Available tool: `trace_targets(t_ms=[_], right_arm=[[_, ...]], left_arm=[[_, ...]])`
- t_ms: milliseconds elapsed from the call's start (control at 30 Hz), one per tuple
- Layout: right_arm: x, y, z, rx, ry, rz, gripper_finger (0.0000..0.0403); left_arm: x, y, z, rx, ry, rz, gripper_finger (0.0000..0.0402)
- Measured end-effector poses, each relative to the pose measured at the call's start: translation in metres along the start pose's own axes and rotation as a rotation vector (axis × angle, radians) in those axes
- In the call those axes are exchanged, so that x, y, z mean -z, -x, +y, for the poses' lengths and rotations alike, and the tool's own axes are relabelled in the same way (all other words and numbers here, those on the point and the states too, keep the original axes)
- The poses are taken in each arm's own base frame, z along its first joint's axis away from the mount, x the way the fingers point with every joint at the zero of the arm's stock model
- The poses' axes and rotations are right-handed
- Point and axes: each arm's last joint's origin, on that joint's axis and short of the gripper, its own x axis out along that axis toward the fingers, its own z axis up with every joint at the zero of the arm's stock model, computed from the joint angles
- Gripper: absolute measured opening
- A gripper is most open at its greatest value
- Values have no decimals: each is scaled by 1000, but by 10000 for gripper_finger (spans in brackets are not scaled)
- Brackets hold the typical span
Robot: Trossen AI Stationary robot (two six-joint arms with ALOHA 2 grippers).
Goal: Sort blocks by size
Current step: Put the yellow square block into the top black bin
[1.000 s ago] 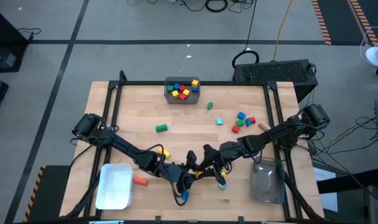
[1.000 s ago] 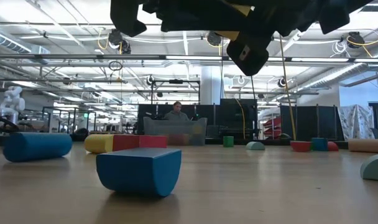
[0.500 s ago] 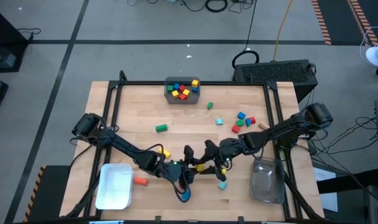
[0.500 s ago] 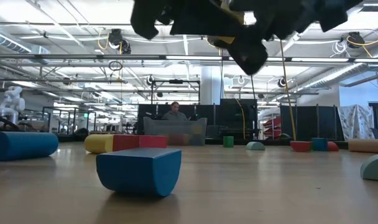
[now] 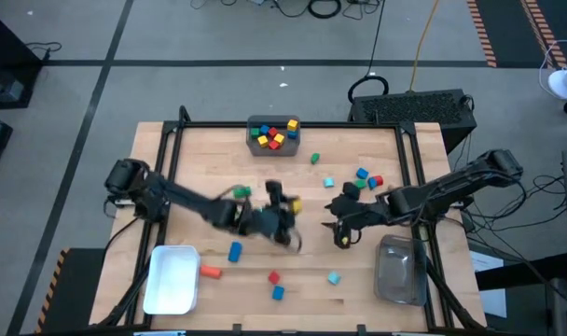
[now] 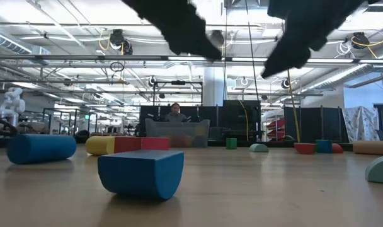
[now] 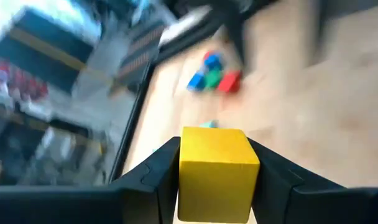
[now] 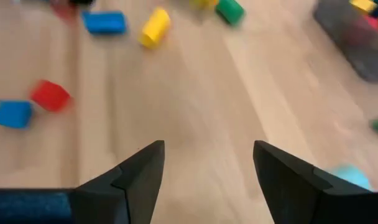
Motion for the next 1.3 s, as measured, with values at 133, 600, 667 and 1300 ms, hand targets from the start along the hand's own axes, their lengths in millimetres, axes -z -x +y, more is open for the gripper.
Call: trace_targets(t_ms=[133, 600, 667, 1300], right_arm=[[9, -7, -2, 64, 0, 77, 231], [43, -63, 7, 169, 80, 266, 231], [44, -66, 7, 172, 81, 265, 231], [38, -61, 5, 174, 87, 237, 231]], left_arm=[[21, -23, 47, 34, 112, 92, 154], [105, -76, 182, 48, 368, 159, 155], [113, -77, 193, 54, 390, 156, 155], [181, -131, 210, 110, 578, 172, 155]])
